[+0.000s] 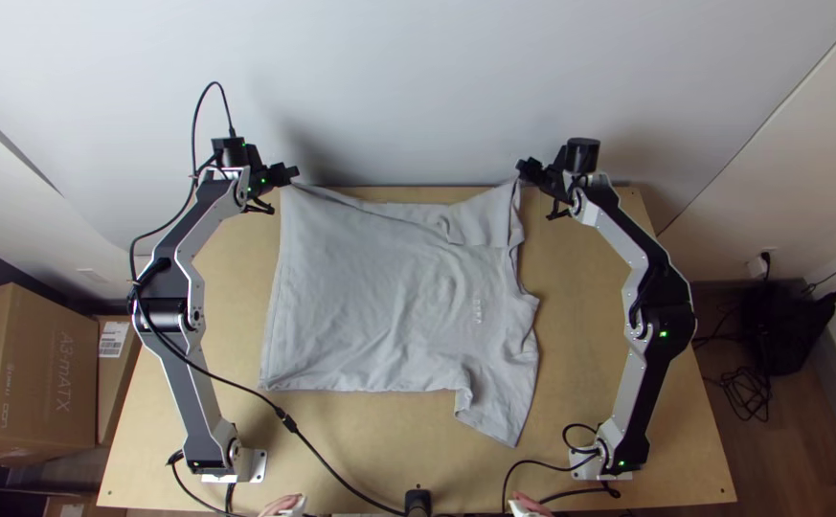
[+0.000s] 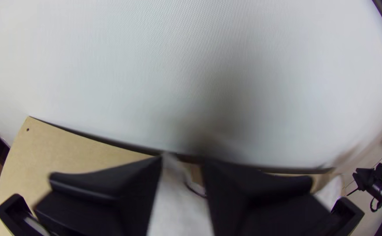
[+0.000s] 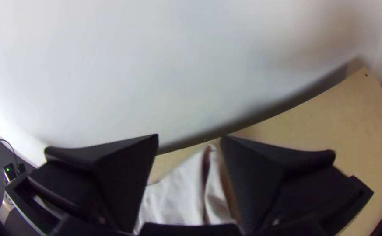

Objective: Fold the t-shirt

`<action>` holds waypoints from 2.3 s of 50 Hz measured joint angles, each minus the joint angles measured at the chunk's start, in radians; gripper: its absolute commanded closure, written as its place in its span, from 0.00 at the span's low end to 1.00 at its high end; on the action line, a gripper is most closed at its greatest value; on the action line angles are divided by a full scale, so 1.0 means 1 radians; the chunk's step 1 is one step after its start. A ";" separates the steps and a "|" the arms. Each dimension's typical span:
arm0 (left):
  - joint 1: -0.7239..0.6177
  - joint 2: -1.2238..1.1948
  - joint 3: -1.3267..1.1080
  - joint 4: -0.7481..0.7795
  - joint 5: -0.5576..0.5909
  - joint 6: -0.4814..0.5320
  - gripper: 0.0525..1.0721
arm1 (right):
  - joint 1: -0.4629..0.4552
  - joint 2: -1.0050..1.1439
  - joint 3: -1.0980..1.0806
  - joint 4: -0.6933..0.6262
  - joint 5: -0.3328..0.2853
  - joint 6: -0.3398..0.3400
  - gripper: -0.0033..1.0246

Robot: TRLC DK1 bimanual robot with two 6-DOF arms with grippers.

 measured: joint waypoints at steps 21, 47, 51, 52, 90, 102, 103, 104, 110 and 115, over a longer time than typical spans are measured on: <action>0.055 -0.124 0.035 -0.240 0.047 -0.085 0.04 | -0.080 -0.302 -0.016 -0.465 0.010 0.054 0.04; 0.176 -0.751 -0.263 -0.498 0.095 0.022 0.05 | -0.177 -0.945 -0.682 -1.008 -0.080 0.013 0.04; 0.199 -0.826 -0.291 -0.548 0.120 0.047 0.05 | -0.168 -1.014 -0.763 -1.019 -0.109 -0.036 0.04; 0.203 -0.843 -0.296 -0.566 0.125 0.051 0.05 | -0.159 -1.036 -0.782 -1.020 -0.121 -0.050 0.04; 0.220 -1.043 -0.341 -0.690 0.132 0.096 0.05 | 0.047 -0.908 -1.118 -0.735 -0.210 -0.087 0.33; 0.228 -1.043 -0.341 -0.695 0.132 0.126 0.05 | 0.068 -0.836 -1.117 -0.637 -0.217 -0.087 0.33; 0.228 -1.043 -0.341 -0.695 0.132 0.131 0.05 | 0.071 -0.832 -1.116 -0.627 -0.217 -0.088 0.33; 0.230 -1.043 -0.341 -0.697 0.132 0.138 0.05 | 0.073 -0.827 -1.115 -0.622 -0.217 -0.088 0.33; 0.242 -1.043 -0.341 -0.713 0.132 0.161 0.05 | 0.091 -0.811 -1.112 -0.581 -0.217 -0.088 0.64; 0.246 -1.043 -0.341 -0.733 0.132 0.181 0.05 | 0.113 -0.806 -1.111 -0.545 -0.218 -0.087 0.66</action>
